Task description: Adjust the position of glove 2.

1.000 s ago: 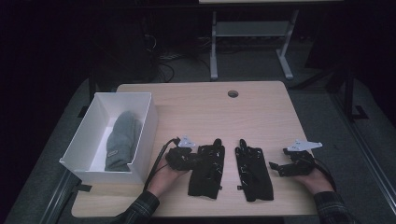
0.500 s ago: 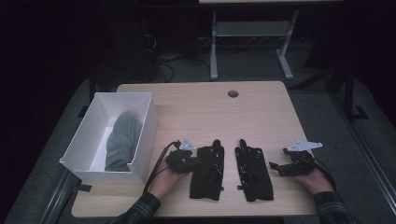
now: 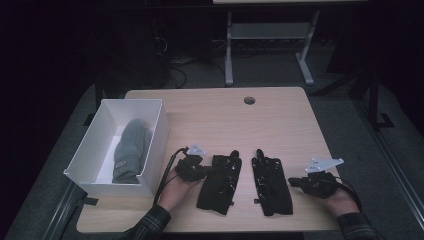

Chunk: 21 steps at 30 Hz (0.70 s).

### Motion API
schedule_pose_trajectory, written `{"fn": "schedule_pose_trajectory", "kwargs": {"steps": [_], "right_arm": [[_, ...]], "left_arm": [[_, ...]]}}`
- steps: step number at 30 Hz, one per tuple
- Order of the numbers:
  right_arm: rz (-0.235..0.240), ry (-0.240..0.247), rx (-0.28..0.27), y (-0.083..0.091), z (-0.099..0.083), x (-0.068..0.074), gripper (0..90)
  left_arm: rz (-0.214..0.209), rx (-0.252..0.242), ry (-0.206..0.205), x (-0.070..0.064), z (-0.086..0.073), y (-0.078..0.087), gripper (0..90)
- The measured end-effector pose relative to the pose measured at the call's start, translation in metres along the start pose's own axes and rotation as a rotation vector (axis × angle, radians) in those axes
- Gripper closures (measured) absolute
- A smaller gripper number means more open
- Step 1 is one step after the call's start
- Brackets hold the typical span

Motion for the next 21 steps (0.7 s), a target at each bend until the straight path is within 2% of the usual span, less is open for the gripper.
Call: {"fn": "schedule_pose_trajectory", "kwargs": {"steps": [3,6,8,12,14,17,21], "right_arm": [[0.028,0.028,0.008,-0.006,0.003,0.005,90.0],[0.045,0.039,0.012,-0.011,0.007,0.009,90.0],[0.054,0.047,0.013,-0.015,0.01,0.011,90.0],[0.077,0.065,0.006,-0.023,0.02,0.017,90.0],[0.091,0.079,0.004,-0.028,0.025,0.021,90.0],[0.107,0.093,0.004,-0.034,0.032,0.027,90.0],[0.121,0.1,-0.012,-0.038,0.04,0.033,90.0]], "left_arm": [[-0.018,-0.02,0.017,0.001,0.002,0.003,87.7],[-0.031,-0.026,0.016,0.001,0.004,0.005,87.7],[-0.05,-0.043,0.035,0.001,0.006,0.005,87.7],[-0.059,-0.057,0.036,0.001,0.01,0.007,87.7],[-0.072,-0.077,0.049,0.0,0.012,0.008,87.7],[-0.1,-0.078,0.059,-0.001,0.012,0.01,87.7],[-0.118,-0.095,0.039,-0.007,0.015,0.014,87.7]]}}
Point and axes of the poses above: each handheld gripper's, and its own axes: y roughly backward along the jaws, z roughly out of its top, x roughly to its left, the point moved 6 cm from there along -y, roughly forward along the jaws, and after that the axes turned 10 degrees about y, right-handed, at the moved point
